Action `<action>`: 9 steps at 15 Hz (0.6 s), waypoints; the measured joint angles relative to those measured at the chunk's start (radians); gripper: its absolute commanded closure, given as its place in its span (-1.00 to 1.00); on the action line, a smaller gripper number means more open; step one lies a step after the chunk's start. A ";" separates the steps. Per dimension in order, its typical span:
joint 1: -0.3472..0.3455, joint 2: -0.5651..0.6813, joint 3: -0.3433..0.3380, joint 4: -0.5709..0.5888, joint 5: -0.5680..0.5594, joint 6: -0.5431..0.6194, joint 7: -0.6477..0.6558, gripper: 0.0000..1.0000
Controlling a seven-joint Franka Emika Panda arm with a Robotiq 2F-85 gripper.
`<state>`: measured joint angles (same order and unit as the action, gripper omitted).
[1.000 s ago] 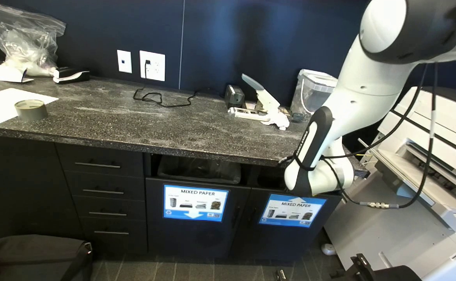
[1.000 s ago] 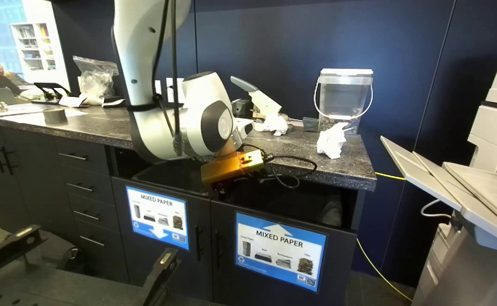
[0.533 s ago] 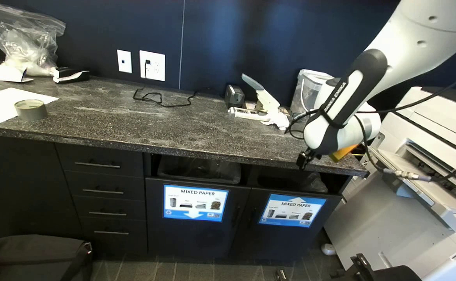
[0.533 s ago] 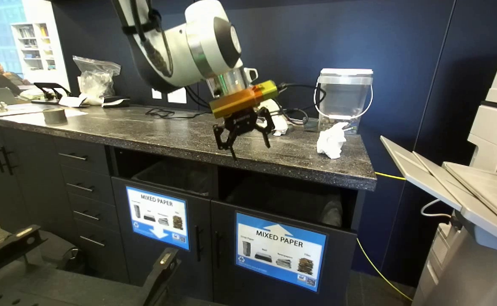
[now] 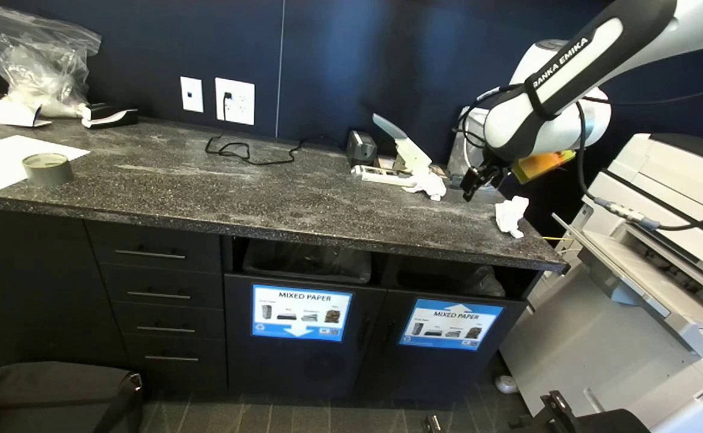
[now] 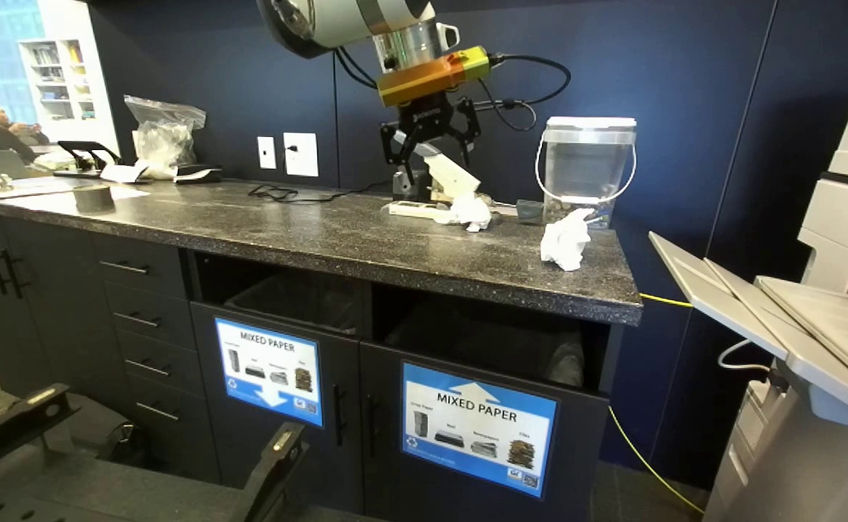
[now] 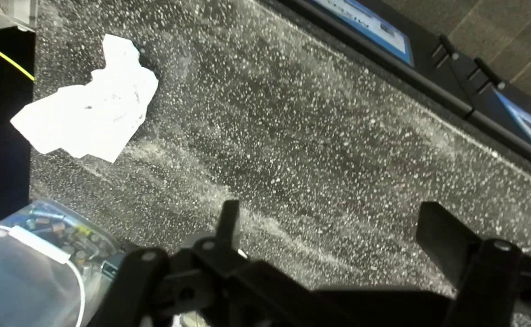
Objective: Put the tissues in the rubbish bin.
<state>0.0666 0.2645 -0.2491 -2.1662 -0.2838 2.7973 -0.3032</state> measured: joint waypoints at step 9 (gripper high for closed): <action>-0.176 0.245 0.179 0.333 0.158 -0.002 0.011 -1.00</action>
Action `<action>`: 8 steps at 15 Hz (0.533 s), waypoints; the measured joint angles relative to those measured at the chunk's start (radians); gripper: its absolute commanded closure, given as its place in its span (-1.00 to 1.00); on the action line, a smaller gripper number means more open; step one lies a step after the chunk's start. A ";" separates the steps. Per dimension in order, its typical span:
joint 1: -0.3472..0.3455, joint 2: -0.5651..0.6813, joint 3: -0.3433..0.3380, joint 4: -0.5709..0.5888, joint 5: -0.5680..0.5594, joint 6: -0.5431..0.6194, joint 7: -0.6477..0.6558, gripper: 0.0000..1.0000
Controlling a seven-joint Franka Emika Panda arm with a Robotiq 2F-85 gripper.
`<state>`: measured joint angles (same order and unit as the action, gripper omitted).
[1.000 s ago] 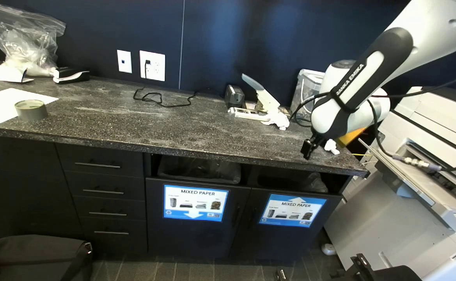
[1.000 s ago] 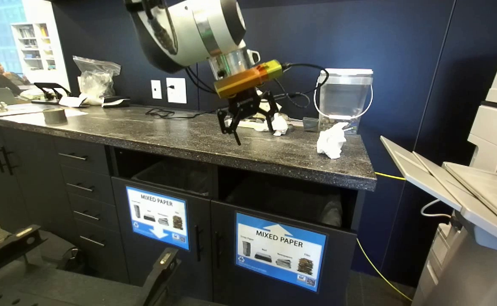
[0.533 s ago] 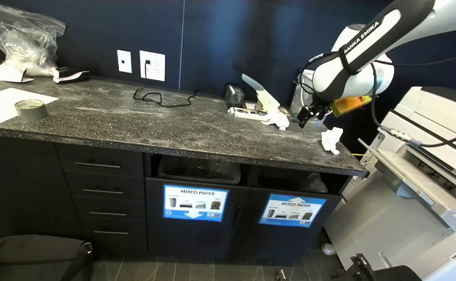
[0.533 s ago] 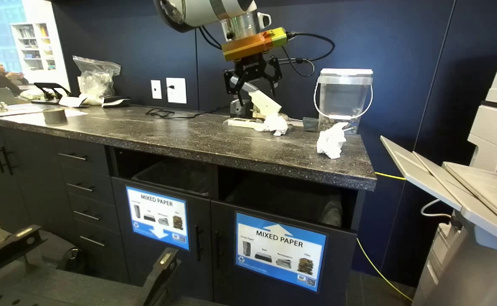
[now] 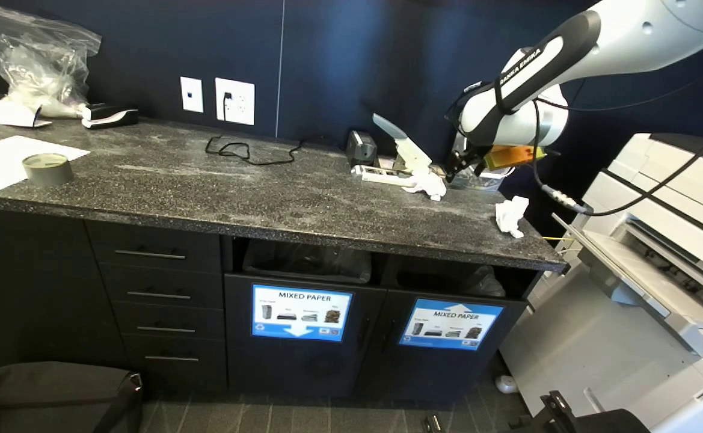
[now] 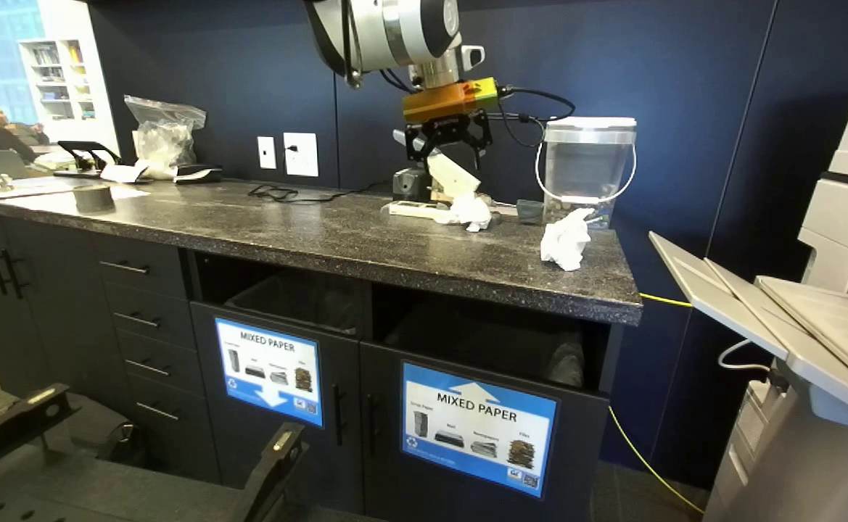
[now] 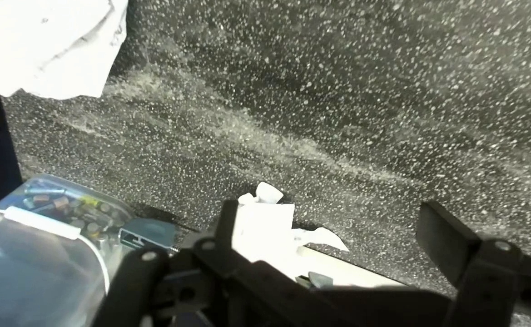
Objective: Put the tissues in the rubbish bin.
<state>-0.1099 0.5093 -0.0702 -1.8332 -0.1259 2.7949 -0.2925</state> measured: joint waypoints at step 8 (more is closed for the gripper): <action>-0.067 0.247 0.060 0.320 0.001 0.000 0.002 -1.00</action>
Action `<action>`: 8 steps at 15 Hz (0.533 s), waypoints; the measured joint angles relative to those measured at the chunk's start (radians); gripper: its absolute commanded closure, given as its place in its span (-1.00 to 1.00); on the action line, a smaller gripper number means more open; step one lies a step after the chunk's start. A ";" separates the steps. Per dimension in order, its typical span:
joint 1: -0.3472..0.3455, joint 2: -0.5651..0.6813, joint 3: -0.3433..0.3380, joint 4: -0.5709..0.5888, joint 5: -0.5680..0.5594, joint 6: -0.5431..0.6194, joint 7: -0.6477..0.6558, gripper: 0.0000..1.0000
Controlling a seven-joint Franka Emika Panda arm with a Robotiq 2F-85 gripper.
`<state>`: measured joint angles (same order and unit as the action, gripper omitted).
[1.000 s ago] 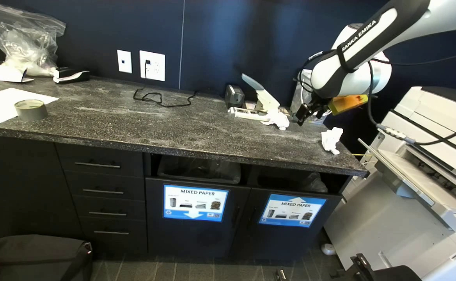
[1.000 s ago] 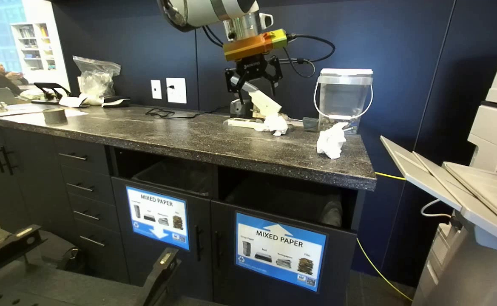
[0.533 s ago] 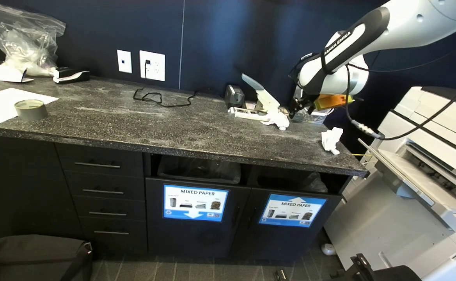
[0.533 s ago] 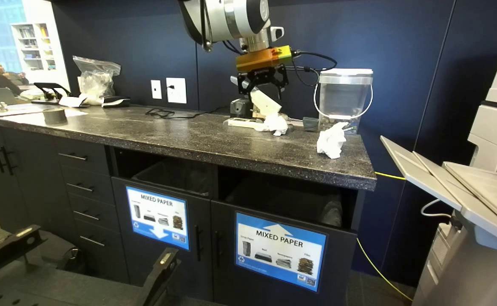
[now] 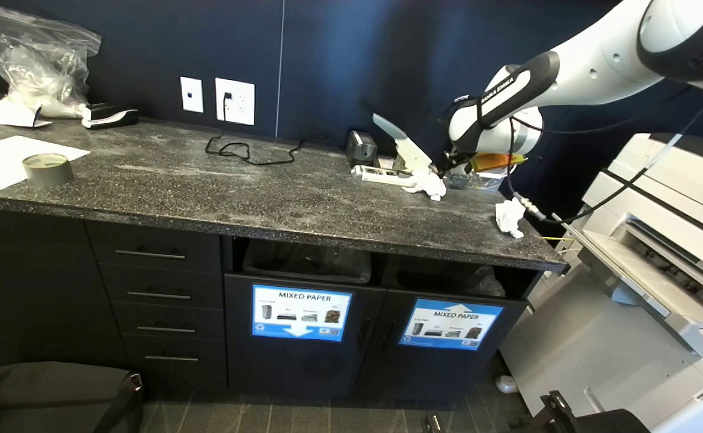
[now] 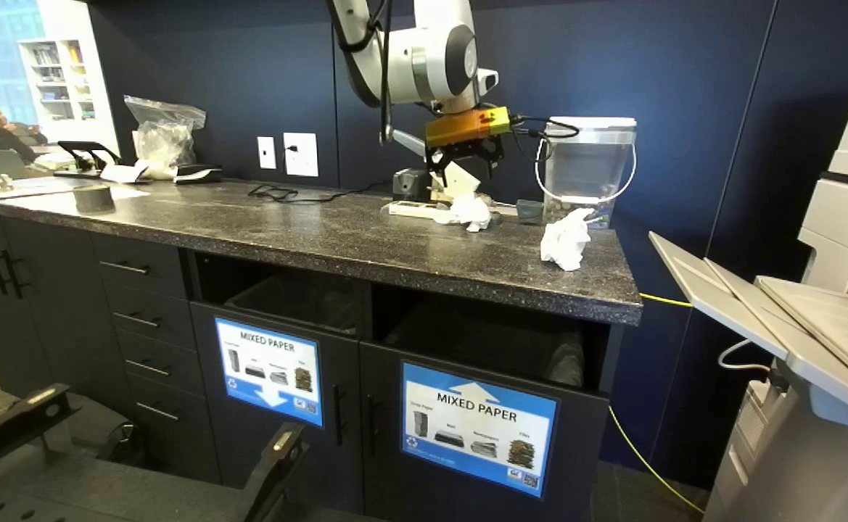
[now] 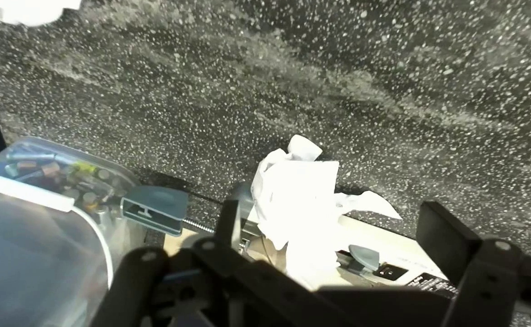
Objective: Put the tissues in the rubbish bin.
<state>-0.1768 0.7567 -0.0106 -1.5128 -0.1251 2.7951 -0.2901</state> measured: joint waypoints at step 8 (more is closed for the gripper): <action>-0.102 0.254 0.129 0.311 0.021 -0.032 -0.102 -1.00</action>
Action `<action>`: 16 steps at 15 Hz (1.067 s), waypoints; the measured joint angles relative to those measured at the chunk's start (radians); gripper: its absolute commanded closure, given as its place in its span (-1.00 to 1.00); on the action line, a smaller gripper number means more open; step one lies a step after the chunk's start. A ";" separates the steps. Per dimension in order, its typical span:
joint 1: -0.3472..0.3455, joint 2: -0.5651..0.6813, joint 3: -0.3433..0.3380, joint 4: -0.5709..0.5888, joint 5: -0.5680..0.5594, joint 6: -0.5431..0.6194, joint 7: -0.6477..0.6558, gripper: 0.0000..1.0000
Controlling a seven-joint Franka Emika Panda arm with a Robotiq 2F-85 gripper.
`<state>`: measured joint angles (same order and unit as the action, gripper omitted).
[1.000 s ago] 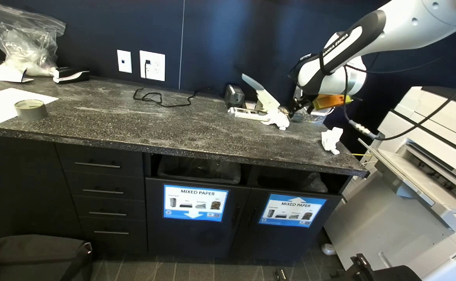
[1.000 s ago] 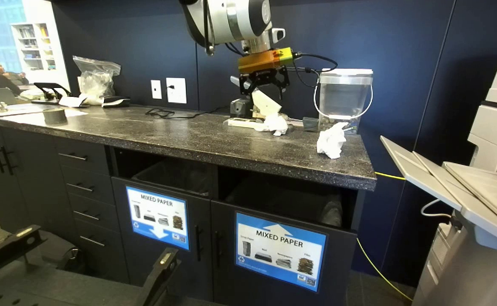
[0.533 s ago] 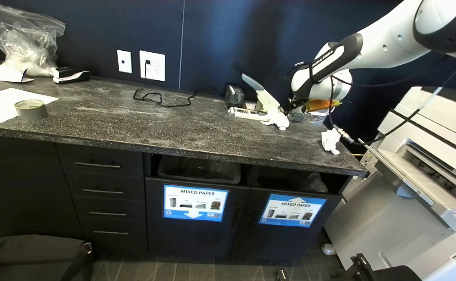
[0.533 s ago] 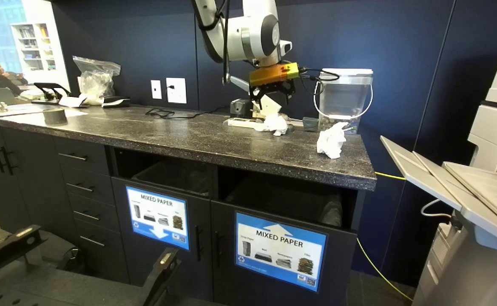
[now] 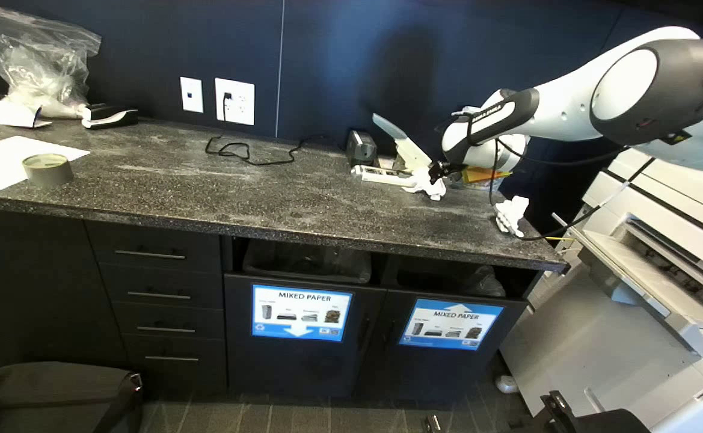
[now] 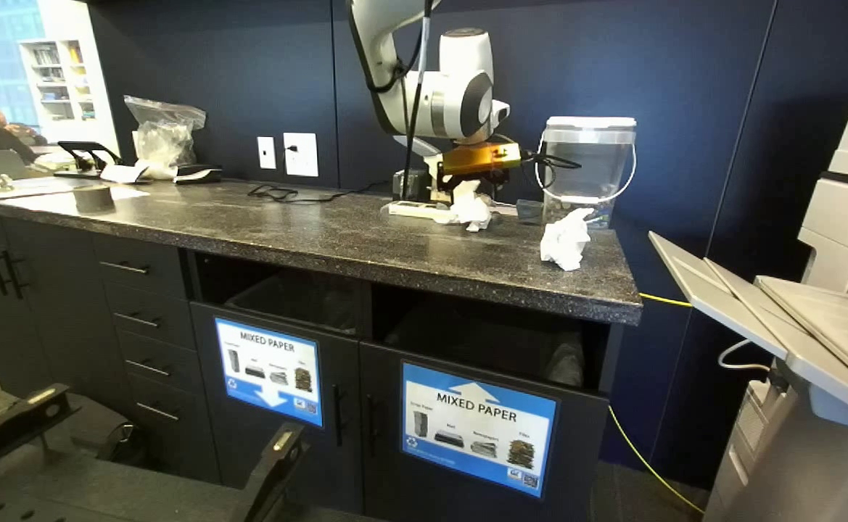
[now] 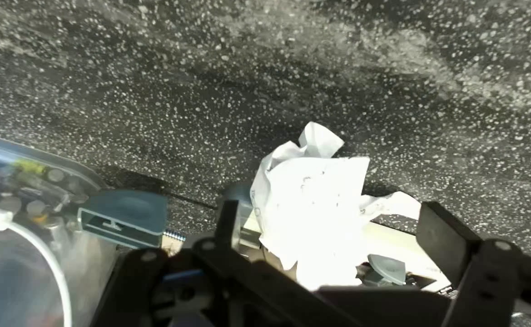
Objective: Put the tissues in the rubbish bin.
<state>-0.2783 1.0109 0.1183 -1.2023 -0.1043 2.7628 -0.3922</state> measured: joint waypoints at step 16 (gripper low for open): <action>-0.065 0.319 0.161 0.432 0.000 -0.134 -0.186 -0.17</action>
<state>-0.3432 1.3299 0.2790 -0.7705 -0.1041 2.6288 -0.5780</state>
